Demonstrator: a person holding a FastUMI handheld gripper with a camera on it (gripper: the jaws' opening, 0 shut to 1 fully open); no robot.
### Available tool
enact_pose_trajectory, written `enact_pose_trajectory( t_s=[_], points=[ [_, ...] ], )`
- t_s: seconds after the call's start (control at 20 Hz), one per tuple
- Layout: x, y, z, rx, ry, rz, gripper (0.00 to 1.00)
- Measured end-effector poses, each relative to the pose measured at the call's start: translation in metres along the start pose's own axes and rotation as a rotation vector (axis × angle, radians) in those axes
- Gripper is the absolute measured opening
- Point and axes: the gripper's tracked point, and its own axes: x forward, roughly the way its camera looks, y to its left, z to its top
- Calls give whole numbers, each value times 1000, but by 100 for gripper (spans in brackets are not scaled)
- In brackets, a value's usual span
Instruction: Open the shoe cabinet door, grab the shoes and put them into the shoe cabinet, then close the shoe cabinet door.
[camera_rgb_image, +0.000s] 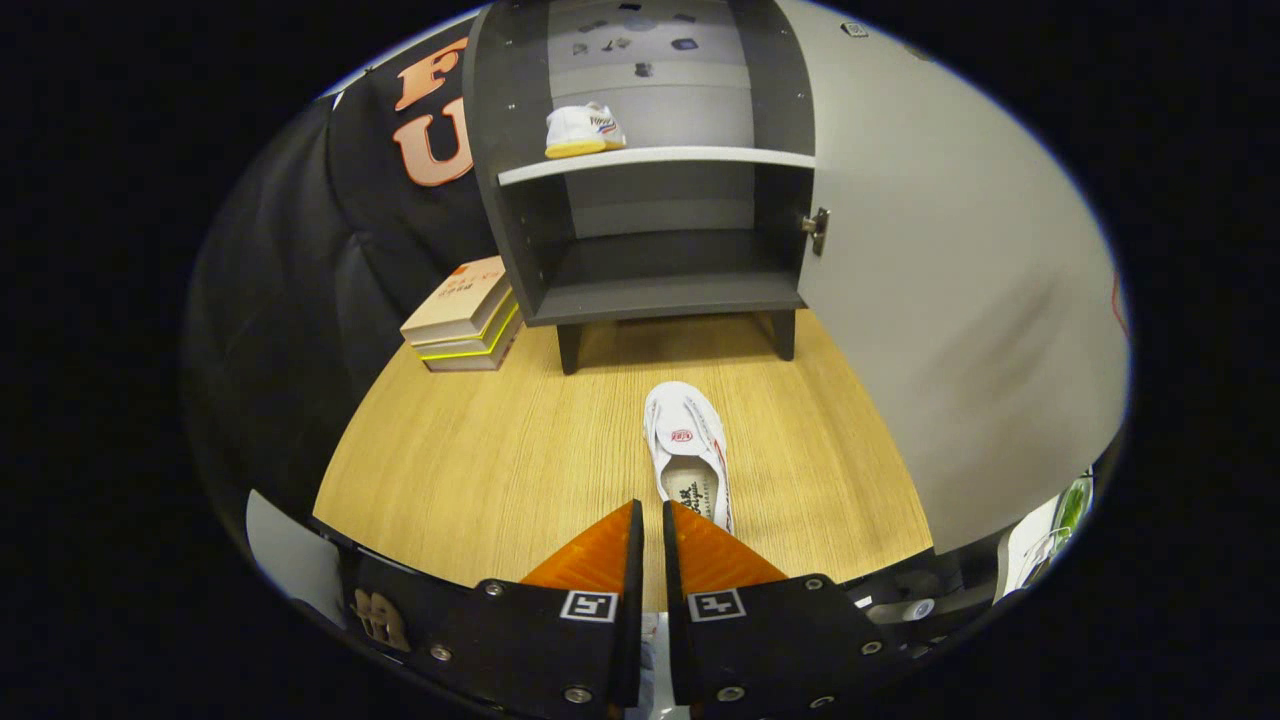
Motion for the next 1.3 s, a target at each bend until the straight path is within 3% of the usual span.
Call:
enact_pose_trajectory(
  t_s=[0.65, 1.05, 1.3],
  points=[
    [119, -6, -29, -53, 217, 50, 13],
    [163, -1, -23, 21, 183, 54, 12],
    [154, -8, -14, 36, 131, 49, 2]
  ],
)
